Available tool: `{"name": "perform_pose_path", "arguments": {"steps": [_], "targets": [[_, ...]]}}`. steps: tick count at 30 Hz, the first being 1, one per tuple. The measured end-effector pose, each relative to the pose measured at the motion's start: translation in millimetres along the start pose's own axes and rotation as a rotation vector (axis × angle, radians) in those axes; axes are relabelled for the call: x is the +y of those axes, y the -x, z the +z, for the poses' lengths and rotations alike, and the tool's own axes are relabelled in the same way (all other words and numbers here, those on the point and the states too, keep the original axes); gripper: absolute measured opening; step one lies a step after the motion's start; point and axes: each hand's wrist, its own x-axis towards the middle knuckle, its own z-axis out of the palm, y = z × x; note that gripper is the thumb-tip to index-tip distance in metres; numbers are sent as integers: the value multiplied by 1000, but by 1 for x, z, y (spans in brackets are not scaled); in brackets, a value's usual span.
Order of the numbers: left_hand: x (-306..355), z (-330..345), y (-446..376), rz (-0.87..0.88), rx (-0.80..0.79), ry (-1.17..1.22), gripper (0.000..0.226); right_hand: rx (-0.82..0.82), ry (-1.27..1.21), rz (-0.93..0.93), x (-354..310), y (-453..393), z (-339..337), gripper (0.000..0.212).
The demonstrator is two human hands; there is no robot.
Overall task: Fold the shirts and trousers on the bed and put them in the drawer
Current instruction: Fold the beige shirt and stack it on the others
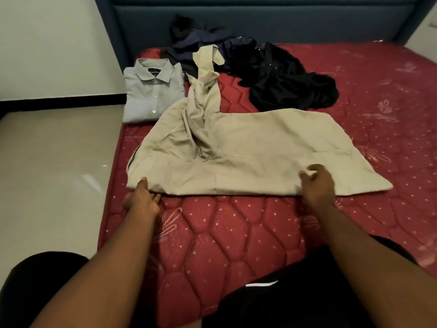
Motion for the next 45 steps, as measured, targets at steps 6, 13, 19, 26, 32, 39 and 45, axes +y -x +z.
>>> {"name": "perform_pose_path", "arguments": {"steps": [6,13,19,26,32,39,45], "targets": [[19,-20,-10,106,28,34,20,-538,453,-649,-25,64,79,47],[-17,-8,26,1261,-89,-791,40,-555,762,-694,-15,79,95,78],[-81,67,25,1387,-797,-1848,29,-604,615,-543,-12,34,80,54],[-99,114,0,1254,-1017,-2057,75,-393,809,-460,12,-93,42,59],[-106,104,-5,1271,-966,-2036,93,-162,977,-565,11,-151,24,26],[-124,134,15,1594,-1096,-1878,67,-220,696,-663,12,-69,72,45],[-142,128,6,1403,-1156,-2043,76,-562,746,-650,65,-94,17,86]]}}
